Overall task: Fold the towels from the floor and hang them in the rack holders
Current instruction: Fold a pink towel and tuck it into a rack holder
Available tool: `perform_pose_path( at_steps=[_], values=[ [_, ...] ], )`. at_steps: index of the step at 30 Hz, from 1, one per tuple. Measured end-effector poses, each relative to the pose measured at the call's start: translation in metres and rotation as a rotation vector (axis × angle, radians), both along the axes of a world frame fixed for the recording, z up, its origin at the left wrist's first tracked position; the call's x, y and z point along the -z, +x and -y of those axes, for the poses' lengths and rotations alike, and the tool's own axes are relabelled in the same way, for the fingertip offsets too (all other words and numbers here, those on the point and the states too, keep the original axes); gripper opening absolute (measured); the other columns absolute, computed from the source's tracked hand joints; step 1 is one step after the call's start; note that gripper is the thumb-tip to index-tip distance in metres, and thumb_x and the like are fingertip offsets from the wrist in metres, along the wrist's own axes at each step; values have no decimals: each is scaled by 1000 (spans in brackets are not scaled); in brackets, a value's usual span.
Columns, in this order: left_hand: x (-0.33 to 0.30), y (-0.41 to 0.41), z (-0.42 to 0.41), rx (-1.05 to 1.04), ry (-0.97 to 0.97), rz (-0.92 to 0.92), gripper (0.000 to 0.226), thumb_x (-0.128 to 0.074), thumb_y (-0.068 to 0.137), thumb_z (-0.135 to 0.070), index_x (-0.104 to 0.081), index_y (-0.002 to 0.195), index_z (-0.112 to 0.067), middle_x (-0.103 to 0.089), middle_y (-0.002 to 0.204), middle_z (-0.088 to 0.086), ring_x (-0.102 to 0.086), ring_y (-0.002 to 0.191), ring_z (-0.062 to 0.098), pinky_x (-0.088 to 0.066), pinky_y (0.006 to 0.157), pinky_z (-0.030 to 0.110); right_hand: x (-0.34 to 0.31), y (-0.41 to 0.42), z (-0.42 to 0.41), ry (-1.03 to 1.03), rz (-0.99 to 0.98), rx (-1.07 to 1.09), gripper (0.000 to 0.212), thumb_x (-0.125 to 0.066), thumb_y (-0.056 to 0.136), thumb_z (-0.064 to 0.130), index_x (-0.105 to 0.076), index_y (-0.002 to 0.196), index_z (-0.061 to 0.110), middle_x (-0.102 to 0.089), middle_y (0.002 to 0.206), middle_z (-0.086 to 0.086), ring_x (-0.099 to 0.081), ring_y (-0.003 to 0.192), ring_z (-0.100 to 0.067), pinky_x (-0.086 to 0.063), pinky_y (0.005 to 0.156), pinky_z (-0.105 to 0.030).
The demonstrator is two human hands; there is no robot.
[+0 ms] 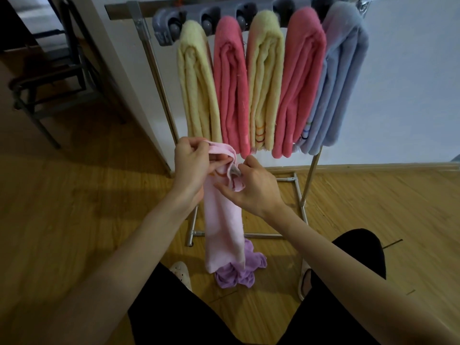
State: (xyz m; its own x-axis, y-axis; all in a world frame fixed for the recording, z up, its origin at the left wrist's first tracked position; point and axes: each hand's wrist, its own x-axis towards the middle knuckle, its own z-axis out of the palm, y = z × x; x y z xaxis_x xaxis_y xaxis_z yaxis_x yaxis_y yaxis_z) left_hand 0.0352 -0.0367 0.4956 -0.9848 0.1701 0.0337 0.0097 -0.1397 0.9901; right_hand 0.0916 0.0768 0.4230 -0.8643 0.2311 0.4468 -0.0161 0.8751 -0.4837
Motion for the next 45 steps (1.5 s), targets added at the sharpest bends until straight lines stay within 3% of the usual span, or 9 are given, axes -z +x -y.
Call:
perform_pose_path(
  at_steps=[10,14,18,21,28,33,38,41,45],
  values=[
    [12,-23,20,-52,-53,-86,22,-41,92,1,-53,78,-11,-66,73,10,-70,60,15,-56,56,25,7,14,-21,-7,-41,-186,19,-55,94,16,-64,87,0,-50,85,-13,-54,67,-32,-45,53,-45],
    [38,-36,44,-25,-441,-170,17,-50,93,-6,-50,81,-19,-62,92,19,-68,65,22,-57,56,33,4,18,-46,93,16,-245,23,-55,95,17,-68,110,5,-55,95,-12,-59,78,-29,-50,59,-45],
    [48,-36,66,61,-1068,-609,12,-63,86,-17,-53,79,-18,-57,66,-1,-57,58,14,-46,49,29,-9,14,-60,229,40,-328,21,-58,92,18,-71,107,9,-56,91,-10,-56,80,-25,-50,55,-42],
    [38,-34,69,56,-1258,-763,18,-62,86,-20,-50,73,-19,-49,60,-4,-48,51,11,-35,45,22,-21,10,-62,303,-4,-342,17,-63,90,17,-73,102,11,-57,87,-8,-56,80,-24,-45,49,-32],
    [-11,-45,58,137,-1163,-835,13,-54,87,-8,-55,83,-20,-53,84,-5,-53,72,9,-38,57,18,-58,0,-73,266,-96,-331,13,-64,88,13,-73,95,7,-61,87,-8,-57,82,-28,-50,57,-45],
    [-37,-45,51,561,-960,-704,35,-48,90,-13,-54,120,-30,-62,96,-7,-60,89,7,-50,73,22,-74,-2,-83,201,-132,-334,18,-61,88,1,-72,102,3,-62,89,-10,-58,83,-29,-50,67,-46],
    [-44,-37,46,1039,-902,-618,61,-48,95,-12,-31,140,-50,-44,125,-43,-42,115,-21,-35,87,-1,-71,2,-89,55,-158,-347,14,-60,89,2,-64,99,11,-61,86,-2,-56,76,-19,-48,67,-35],
    [-44,-35,42,1120,-1076,-699,71,-46,87,6,-38,142,-38,-43,133,-23,-37,120,-16,-29,95,2,-64,1,-84,-37,-171,-282,24,-59,89,5,-52,109,17,-58,88,4,-53,74,-15,-47,66,-34],
    [-43,-24,33,1157,-1181,-843,45,-48,90,0,-50,132,-15,-51,122,-3,-46,115,9,-33,97,14,-60,-2,-82,54,-145,-308,18,-59,89,2,-66,105,9,-62,89,-3,-53,83,-19,-47,72,-39]
  ],
)
